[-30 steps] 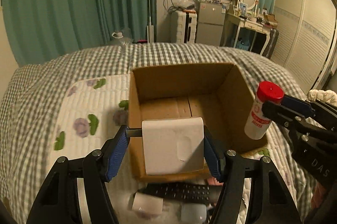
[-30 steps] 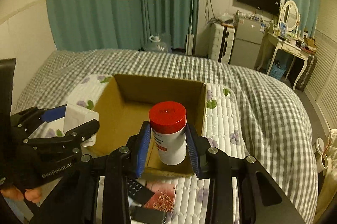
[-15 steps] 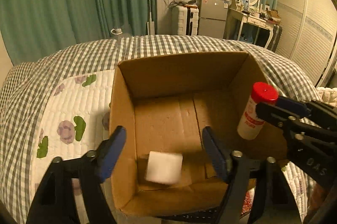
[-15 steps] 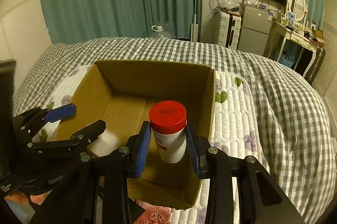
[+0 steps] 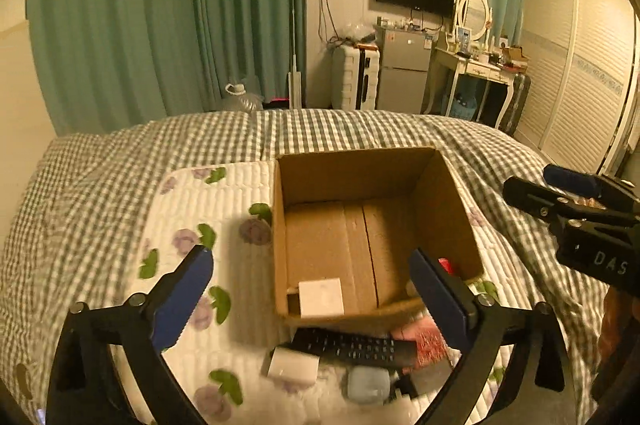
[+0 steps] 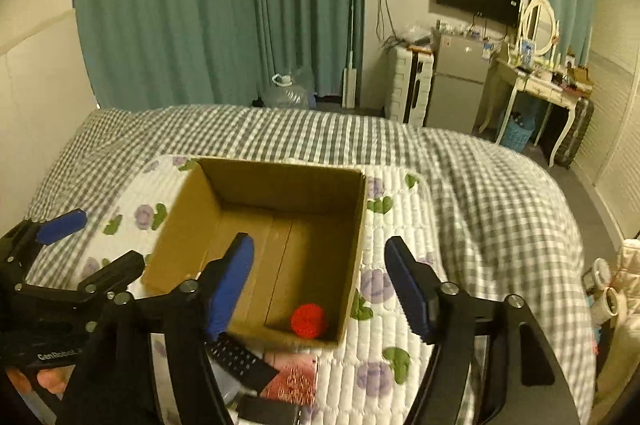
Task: Organize rigid objects
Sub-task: 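Carry the charger cube and pill bottle into the cardboard box while both tools release them, then grasp the white cylindrical bottle with the right tool while the left tool grasps the second charger cube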
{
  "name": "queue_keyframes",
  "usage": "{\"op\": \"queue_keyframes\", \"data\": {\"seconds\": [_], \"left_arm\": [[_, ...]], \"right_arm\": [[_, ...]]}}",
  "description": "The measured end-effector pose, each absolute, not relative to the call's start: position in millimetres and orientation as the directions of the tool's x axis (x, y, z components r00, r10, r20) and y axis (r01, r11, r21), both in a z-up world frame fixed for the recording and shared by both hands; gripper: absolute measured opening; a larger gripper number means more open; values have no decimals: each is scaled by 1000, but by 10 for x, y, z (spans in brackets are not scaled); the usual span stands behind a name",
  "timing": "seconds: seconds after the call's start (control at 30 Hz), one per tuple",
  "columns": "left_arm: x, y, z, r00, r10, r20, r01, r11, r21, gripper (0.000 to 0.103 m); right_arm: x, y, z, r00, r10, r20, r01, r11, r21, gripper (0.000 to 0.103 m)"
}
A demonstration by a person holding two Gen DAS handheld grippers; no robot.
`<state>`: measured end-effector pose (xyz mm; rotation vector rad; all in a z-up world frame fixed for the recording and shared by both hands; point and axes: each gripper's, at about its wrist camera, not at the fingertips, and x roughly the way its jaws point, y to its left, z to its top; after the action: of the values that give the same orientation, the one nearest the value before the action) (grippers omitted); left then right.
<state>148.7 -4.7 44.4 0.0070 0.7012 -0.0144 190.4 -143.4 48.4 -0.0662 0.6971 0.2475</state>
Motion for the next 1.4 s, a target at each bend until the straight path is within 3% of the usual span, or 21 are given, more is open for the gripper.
{"op": "queue_keyframes", "data": {"seconds": [0.13, 0.4, 0.73, 1.0, 1.2, 1.4], "left_arm": [[1152, 33, 600, 775, -12, -632, 18, 1000, 2, 103], [556, 225, 559, 765, -4, -644, 11, 1000, 7, 103], [323, 428, -296, 704, 54, -708, -43, 999, 33, 103], [370, 521, -828, 649, 63, -758, -42, 998, 46, 103], [419, 574, -962, 621, 78, -780, -59, 997, 52, 103], [431, 611, -1023, 609, 92, -788, -77, 995, 57, 103]], "right_arm": [[1513, -1392, 751, 759, 199, -619, -251, 968, 4, 88], [795, -1309, 817, 761, 188, -621, -253, 967, -17, 94], [476, -1014, -208, 657, 210, -724, -304, 953, 0, 94], [476, -600, -990, 567, 171, -806, -459, 878, -137, 94], [594, -383, -1234, 560, 132, -818, -509, 833, -215, 88], [702, -256, -1403, 574, 117, -810, -528, 810, -257, 58]]}}
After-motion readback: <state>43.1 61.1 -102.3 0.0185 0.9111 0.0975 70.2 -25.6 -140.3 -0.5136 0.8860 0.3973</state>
